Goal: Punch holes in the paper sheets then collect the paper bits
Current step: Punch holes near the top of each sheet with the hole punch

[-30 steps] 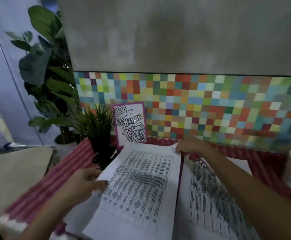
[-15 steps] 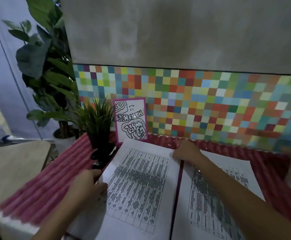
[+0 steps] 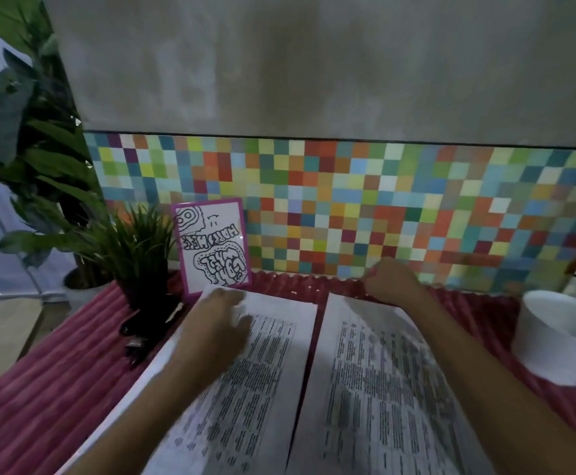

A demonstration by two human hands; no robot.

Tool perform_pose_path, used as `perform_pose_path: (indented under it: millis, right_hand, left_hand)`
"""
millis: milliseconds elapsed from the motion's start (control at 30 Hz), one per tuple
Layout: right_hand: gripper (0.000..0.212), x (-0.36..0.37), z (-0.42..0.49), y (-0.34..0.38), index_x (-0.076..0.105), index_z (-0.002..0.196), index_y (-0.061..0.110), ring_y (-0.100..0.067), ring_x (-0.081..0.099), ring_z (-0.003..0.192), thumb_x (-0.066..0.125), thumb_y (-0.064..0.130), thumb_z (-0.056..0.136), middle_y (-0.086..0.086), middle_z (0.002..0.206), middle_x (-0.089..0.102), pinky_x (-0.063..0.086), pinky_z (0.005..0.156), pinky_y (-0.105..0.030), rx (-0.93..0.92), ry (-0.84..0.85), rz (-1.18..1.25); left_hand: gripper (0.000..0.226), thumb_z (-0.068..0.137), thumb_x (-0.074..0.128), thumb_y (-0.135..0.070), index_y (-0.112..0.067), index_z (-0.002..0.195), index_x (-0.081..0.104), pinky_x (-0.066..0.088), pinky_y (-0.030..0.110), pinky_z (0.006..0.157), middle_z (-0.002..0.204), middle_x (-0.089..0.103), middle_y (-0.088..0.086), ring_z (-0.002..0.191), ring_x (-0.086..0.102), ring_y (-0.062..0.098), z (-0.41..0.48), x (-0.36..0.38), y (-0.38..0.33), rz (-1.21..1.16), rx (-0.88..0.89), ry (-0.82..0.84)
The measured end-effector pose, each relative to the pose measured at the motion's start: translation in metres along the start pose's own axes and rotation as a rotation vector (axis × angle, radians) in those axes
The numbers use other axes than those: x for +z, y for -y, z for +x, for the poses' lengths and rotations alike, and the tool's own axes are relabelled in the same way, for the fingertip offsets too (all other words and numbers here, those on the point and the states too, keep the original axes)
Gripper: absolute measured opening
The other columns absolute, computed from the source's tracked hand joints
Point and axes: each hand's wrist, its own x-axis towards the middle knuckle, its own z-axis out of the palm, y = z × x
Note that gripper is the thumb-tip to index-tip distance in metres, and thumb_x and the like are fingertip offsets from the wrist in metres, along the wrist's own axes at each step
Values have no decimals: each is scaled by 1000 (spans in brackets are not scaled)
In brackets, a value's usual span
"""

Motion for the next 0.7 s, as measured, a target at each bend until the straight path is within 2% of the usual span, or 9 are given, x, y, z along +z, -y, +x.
perform_pose_path:
  millis: [100,167,233,300,400,500,567,633,700]
  right_hand:
    - [22,2,-5,-36,52,63,9,-19,52,56,59,12,83,-6,64,57,43,54,-28,66,1,-16]
    - [20,9,-12,-51,53,65,15,-18,58,60,67,17,80,-5,70,63,46,55,-26,75,13,-6]
    - [27,22,-12,-61,44,58,20,-21,58,64,63,21,77,-6,75,58,44,58,-26,40,51,-37]
    - [22,26,-5,-70,40,60,20,-21,53,65,58,25,72,-10,83,53,40,61,-25,20,41,-27]
    - [16,29,-2,-73,48,68,13,-25,56,67,59,24,72,-15,92,60,39,59,-26,35,-13,-4]
    - [8,27,-4,-72,54,69,11,-28,62,71,58,18,71,-11,85,60,40,57,-26,44,-63,40]
    - [3,24,-3,-71,56,69,9,-27,60,68,56,12,70,-9,79,59,40,54,-25,51,-77,72]
    - [5,19,-2,-69,59,68,5,-25,56,63,56,8,69,-6,69,56,36,48,-24,27,-71,92]
    - [5,13,-4,-68,60,67,5,-21,55,61,57,6,70,-6,67,58,40,51,-25,8,-50,127]
  left_hand:
    - [25,91,57,-19,-16,116,59,41,20,78,110,61,0,102,56,15,19,57,-44,-147,42,159]
    - [21,90,54,-16,-11,110,59,39,20,76,106,62,3,101,59,19,33,97,-66,-87,40,230]
    - [22,92,51,-14,-7,112,56,36,19,75,109,61,7,101,58,19,40,122,-79,-34,-11,252]
    - [24,95,48,-14,-6,117,54,39,20,79,119,61,7,104,57,18,48,142,-85,-16,-65,235]
    - [28,96,50,-19,-7,121,55,39,18,84,120,61,5,111,57,17,49,153,-86,-10,-98,144]
    - [22,91,59,-25,-8,105,61,43,24,81,95,63,3,94,59,18,53,156,-81,-143,-171,106]
    - [18,88,64,-26,-8,92,63,46,29,77,79,58,3,84,58,22,57,157,-77,-218,-174,101]
    - [20,85,68,-27,-10,93,62,48,36,78,82,58,7,85,58,26,57,161,-73,-316,-147,71]
    - [23,84,70,-28,-18,100,57,50,29,71,90,61,1,85,59,18,54,159,-72,-471,-160,64]
